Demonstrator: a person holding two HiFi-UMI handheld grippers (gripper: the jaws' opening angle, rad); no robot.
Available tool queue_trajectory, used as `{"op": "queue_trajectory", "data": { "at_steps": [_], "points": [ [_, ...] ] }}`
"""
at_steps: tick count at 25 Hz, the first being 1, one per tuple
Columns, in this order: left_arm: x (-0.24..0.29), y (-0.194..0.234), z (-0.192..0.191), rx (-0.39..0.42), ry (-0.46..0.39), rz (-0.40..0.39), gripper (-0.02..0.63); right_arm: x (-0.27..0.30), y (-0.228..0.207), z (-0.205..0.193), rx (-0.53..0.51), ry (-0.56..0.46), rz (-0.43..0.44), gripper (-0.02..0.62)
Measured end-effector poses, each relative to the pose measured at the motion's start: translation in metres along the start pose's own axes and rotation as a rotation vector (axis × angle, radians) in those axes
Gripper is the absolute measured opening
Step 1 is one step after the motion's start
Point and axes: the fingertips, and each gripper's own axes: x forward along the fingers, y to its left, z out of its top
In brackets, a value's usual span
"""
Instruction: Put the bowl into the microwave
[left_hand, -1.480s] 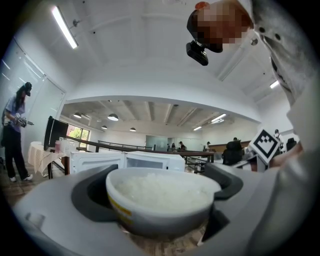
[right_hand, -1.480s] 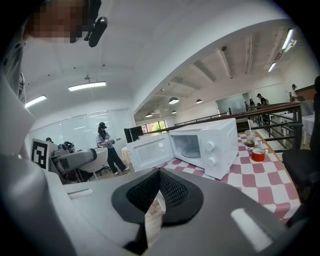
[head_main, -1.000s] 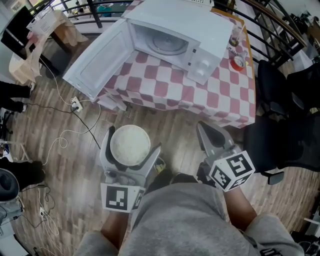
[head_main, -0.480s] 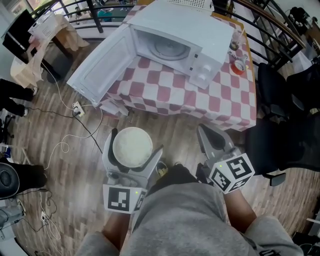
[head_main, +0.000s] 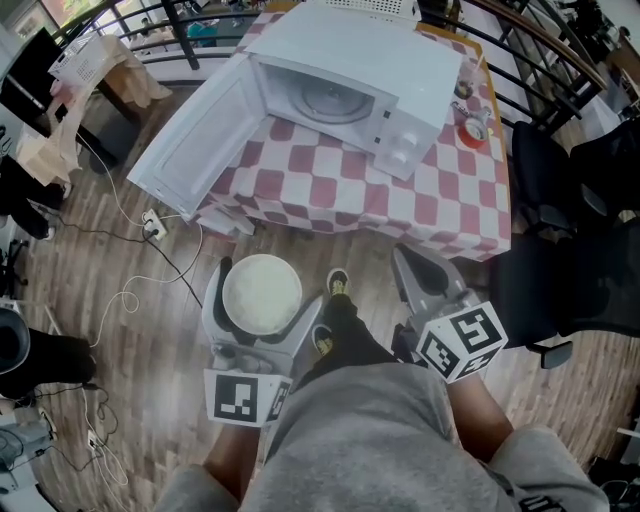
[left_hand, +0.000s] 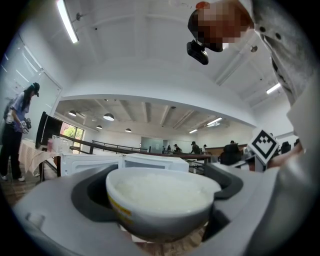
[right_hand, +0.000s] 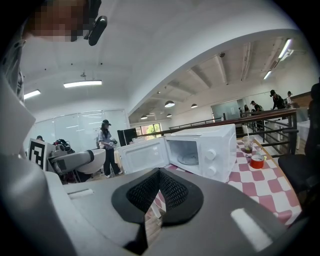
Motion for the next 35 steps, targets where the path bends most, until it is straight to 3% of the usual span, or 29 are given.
{"op": "queue_trajectory", "data": {
  "at_steps": [22,35],
  "points": [
    [0.153,0.057,-0.011,-0.007,0.036,-0.027,0.540,0.120,-0.079,0.046,0.002,0.013,-0.014,-0.002],
    [0.231,0.065,-0.021,-0.016,0.072,-0.084,0.538,0.151,-0.129,0.076,0.035,-0.018,-0.054,-0.002]
  ]
}}
